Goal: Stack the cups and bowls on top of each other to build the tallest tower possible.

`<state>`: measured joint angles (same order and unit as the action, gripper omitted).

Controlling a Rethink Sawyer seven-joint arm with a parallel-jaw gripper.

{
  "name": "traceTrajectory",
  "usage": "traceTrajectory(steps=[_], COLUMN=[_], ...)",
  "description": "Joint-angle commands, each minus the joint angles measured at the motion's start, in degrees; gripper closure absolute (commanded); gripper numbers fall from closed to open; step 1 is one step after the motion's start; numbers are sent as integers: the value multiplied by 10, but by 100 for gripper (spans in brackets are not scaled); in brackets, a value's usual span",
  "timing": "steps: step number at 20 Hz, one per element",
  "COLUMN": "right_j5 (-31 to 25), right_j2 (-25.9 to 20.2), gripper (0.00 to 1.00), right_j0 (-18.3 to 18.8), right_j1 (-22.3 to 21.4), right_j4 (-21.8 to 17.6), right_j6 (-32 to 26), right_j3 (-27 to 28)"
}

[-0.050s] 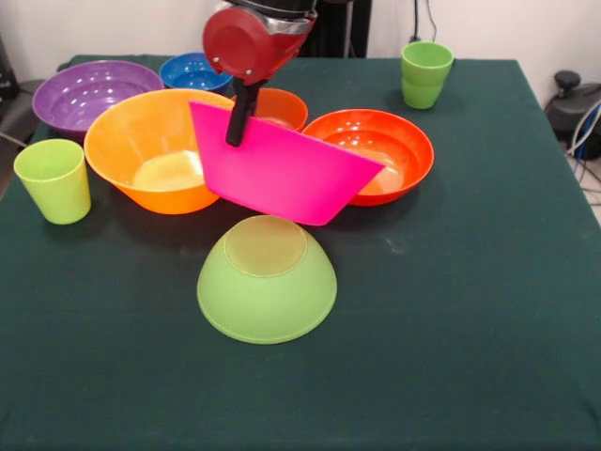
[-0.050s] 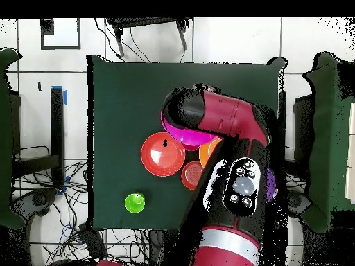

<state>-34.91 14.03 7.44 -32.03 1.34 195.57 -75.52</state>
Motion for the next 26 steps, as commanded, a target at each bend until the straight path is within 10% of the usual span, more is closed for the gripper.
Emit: traceTrajectory(steps=[1,26], right_j5=[-13,-3], right_j2=[-98,-262], gripper=[100,100], right_j0=[20,122], right_j1=[11,73], right_j4=[-61,-71], right_j6=[-186,-206], right_j3=[-35,-52])
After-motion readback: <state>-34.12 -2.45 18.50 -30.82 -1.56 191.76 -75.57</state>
